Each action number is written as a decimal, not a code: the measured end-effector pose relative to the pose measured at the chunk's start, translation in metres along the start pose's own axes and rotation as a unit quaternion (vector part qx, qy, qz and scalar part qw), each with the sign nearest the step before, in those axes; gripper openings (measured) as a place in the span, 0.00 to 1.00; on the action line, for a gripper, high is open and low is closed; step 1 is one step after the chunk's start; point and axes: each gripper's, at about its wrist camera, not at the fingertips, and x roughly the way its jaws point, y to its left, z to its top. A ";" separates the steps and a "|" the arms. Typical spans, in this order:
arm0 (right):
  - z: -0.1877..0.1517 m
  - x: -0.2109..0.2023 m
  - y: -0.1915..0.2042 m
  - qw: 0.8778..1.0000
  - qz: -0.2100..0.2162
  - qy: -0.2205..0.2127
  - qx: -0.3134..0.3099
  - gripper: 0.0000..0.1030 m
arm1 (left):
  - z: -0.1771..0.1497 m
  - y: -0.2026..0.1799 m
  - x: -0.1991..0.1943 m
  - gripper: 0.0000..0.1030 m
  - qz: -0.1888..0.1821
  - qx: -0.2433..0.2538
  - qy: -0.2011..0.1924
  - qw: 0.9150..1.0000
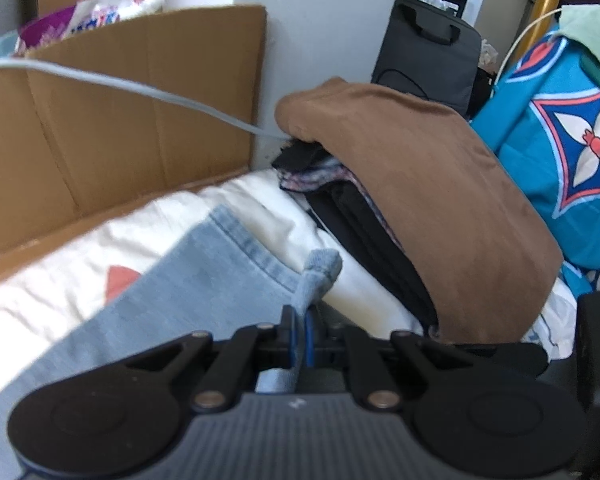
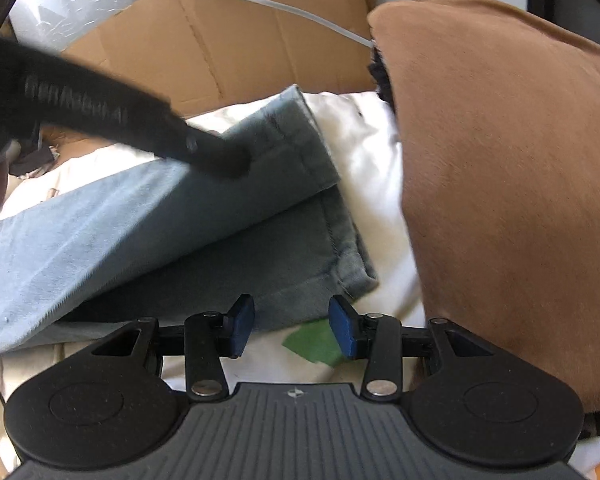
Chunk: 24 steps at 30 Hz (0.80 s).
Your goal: Fold clothes
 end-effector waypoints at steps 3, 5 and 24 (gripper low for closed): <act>0.000 -0.003 -0.003 1.000 0.004 -0.005 0.001 0.47 | -0.009 -0.011 0.011 0.05 -0.010 0.006 0.011 1.000; -0.001 -0.005 -0.004 1.000 0.003 -0.007 -0.002 0.47 | -0.016 -0.018 0.019 0.05 -0.016 0.009 0.019 1.000; -0.019 -0.046 -0.030 0.998 -0.001 -0.041 0.045 0.48 | -0.032 -0.028 0.032 0.19 -0.045 0.008 0.033 0.998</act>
